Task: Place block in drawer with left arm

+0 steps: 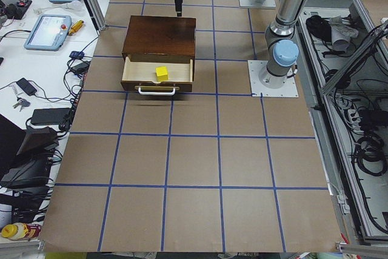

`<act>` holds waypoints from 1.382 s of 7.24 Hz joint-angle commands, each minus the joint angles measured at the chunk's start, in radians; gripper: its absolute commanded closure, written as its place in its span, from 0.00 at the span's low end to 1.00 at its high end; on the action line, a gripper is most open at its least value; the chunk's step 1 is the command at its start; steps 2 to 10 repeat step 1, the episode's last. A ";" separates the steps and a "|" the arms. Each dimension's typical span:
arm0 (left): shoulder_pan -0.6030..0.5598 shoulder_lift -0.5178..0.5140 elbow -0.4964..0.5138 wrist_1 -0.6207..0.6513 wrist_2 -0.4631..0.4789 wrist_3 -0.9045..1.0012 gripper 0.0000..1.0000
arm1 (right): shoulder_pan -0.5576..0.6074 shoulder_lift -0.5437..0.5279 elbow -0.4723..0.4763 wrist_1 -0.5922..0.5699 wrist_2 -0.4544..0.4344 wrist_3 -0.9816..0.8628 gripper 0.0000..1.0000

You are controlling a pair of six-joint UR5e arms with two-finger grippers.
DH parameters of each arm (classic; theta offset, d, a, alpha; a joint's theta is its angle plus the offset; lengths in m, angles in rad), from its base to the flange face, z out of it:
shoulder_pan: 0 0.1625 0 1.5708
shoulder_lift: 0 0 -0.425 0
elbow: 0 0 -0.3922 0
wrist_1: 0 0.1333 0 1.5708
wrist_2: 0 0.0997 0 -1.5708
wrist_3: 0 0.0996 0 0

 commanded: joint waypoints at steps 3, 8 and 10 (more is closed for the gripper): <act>-0.001 0.001 0.000 0.006 0.000 -0.002 0.00 | 0.000 0.000 0.000 0.000 0.000 -0.001 0.00; -0.001 0.001 0.000 0.006 0.000 -0.002 0.00 | 0.000 0.000 0.000 0.000 0.000 -0.001 0.00; -0.001 0.001 0.000 0.006 0.000 -0.002 0.00 | 0.000 0.000 0.000 0.000 0.000 -0.001 0.00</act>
